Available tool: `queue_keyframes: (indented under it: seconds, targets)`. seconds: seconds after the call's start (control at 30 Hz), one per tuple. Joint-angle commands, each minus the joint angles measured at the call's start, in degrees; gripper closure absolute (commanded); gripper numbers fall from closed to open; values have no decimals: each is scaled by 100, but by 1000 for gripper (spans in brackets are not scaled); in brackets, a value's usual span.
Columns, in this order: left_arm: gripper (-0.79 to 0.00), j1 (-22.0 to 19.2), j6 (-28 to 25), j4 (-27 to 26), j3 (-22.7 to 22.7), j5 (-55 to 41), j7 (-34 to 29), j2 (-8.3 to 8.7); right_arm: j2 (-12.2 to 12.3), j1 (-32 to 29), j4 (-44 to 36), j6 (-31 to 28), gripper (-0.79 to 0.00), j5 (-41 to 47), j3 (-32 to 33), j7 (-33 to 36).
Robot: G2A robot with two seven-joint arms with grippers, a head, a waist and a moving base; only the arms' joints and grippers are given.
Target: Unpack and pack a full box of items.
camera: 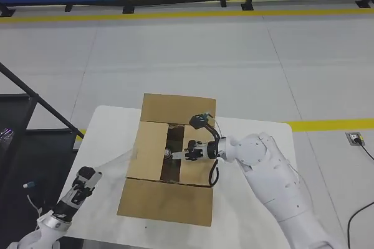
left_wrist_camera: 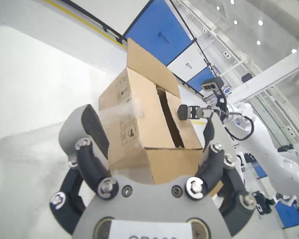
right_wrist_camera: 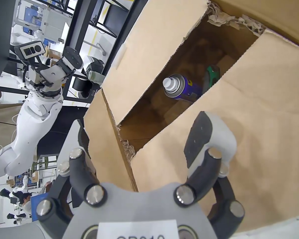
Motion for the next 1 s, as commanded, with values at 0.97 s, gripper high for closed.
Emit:
queue_keyframes:
  seconds: [0.97]
  targets:
    - [-785,274,-882,6,809,-2664,-3288,1061,188,-639,-696,866,-785,-542,565,-1951]
